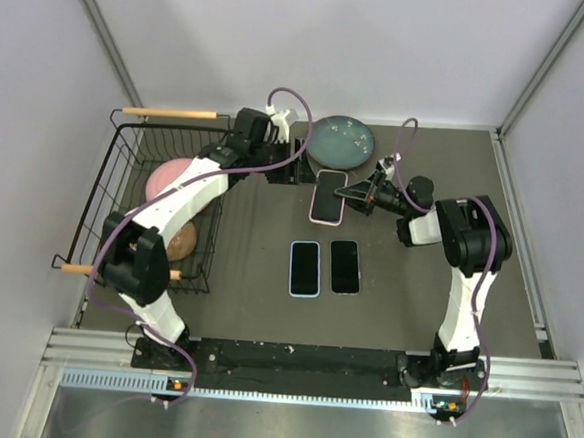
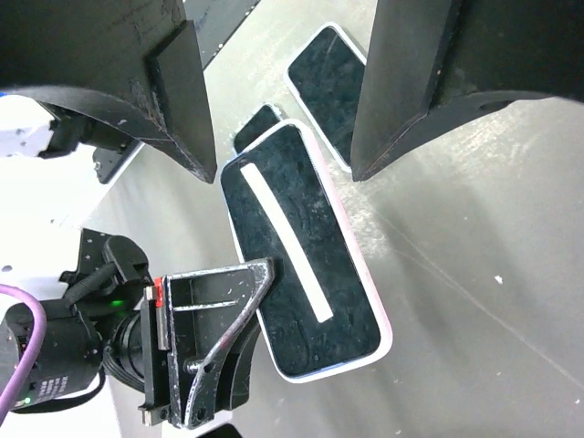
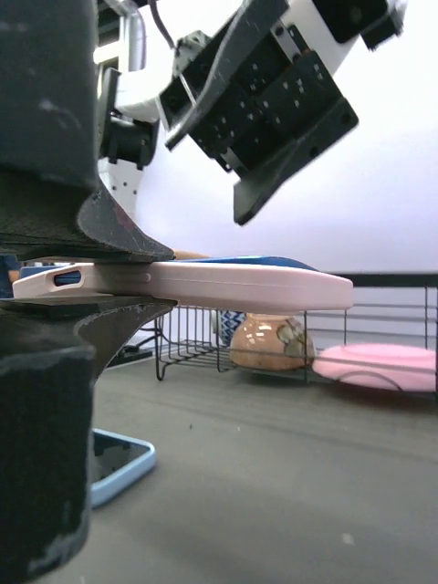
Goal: Put the phone into the phone case
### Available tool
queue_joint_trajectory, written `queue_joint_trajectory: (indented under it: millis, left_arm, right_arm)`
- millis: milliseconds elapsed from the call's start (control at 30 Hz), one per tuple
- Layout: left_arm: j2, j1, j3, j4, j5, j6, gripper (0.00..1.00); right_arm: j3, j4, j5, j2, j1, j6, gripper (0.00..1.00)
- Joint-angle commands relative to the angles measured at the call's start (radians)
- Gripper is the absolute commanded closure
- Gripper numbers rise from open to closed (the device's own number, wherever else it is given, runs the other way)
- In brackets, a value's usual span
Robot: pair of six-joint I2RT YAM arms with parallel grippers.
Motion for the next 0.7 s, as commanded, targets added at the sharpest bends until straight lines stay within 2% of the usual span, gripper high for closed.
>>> queue_joint_trajectory:
  millis: [0, 167, 367, 433, 533, 667]
  left_arm:
    - [-0.073, 0.023, -0.101, 0.047, 0.132, -0.014, 0.33]
    - [-0.144, 0.026, -0.204, 0.167, 0.23, -0.072, 0.33]
    - [-0.15, 0.026, -0.279, 0.316, 0.337, -0.166, 0.33]
    - [-0.151, 0.025, -0.329, 0.419, 0.37, -0.225, 0.33]
    - [-0.148, 0.025, -0.391, 0.585, 0.449, -0.321, 0.37]
    - [-0.147, 0.023, -0.411, 0.618, 0.491, -0.345, 0.46]
  right_arm:
    - [-0.035, 0.345, -0.049, -0.161, 0.005, 0.016, 1.0]
    - [-0.087, 0.345, -0.056, -0.258, 0.022, 0.019, 1.0]
    - [-0.147, 0.343, -0.032, -0.327, 0.078, 0.006, 1.0]
    - [-0.153, 0.343, -0.026, -0.333, 0.089, 0.005, 1.0]
    - [-0.16, 0.343, -0.017, -0.335, 0.114, 0.009, 1.0]
    - [-0.172, 0.345, 0.002, -0.348, 0.126, 0.004, 1.0]
